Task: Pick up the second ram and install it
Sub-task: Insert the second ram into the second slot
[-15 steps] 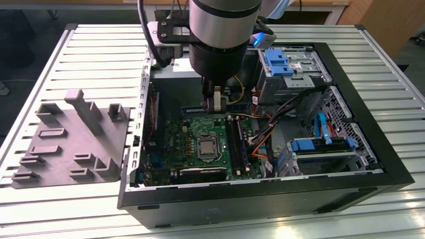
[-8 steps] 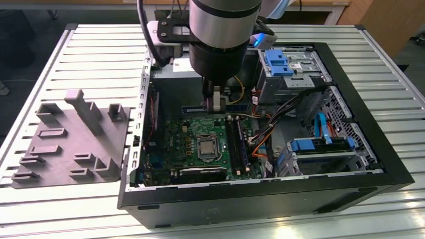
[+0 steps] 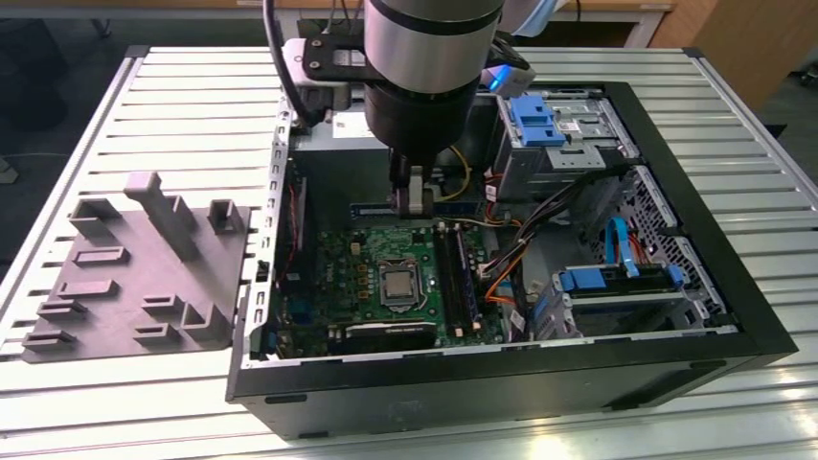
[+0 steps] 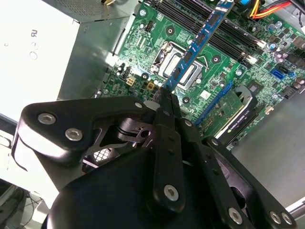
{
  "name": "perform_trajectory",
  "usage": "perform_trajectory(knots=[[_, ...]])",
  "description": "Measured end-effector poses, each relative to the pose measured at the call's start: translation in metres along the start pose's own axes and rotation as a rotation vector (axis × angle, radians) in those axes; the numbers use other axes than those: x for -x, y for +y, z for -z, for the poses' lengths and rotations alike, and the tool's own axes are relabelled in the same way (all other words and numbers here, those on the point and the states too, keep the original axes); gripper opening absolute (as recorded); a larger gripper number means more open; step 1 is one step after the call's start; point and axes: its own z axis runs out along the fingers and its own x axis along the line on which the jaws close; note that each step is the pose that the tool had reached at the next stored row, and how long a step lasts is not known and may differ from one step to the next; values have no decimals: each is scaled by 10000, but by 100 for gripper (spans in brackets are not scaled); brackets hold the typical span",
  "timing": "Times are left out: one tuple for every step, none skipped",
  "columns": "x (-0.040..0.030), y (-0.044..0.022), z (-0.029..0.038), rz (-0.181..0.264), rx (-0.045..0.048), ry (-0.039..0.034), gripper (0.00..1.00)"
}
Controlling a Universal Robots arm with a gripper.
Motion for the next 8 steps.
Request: perform_trajectory(knots=[[0,0,0,-23,-3,-1,11],[0,0,0,-43,-6,-2,11],[0,0,0,-62,-8,-4,11],[0,0,0,-83,-11,-4,11],[0,0,0,-105,-14,-4,11],[0,0,0,-128,-17,-5,11],[0,0,0,-152,-20,-7,11],[0,0,0,-175,-23,-8,11]])
